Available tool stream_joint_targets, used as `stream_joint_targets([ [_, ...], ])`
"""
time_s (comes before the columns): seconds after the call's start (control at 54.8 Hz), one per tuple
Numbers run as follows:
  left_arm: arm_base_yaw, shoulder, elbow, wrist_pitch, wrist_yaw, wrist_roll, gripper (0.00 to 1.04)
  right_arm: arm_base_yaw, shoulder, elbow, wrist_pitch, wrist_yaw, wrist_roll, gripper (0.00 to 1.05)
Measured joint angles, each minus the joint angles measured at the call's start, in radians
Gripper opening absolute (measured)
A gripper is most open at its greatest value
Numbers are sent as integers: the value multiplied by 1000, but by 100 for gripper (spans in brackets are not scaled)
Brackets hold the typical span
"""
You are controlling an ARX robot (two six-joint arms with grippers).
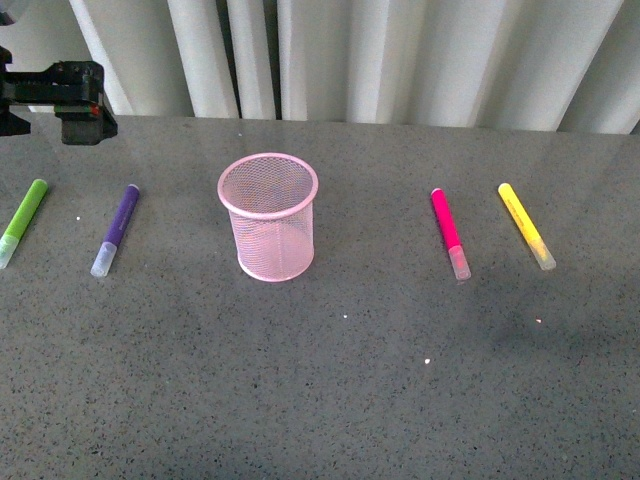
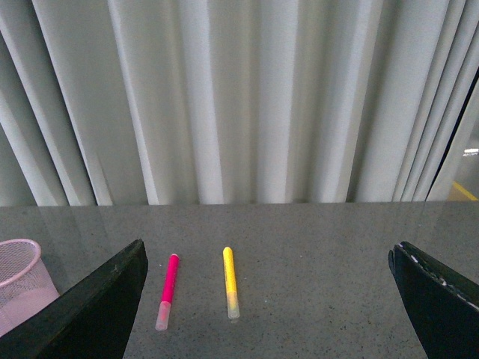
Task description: Insert purple and pink pens into pink cup
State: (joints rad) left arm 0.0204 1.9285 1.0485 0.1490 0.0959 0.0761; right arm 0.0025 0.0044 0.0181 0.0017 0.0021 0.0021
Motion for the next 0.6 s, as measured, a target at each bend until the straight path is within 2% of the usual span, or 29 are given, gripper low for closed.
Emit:
stream_joint_targets([
  [0.602,-40,158,56,-12,-13,55,98,0,0,0,0,0,0,98],
])
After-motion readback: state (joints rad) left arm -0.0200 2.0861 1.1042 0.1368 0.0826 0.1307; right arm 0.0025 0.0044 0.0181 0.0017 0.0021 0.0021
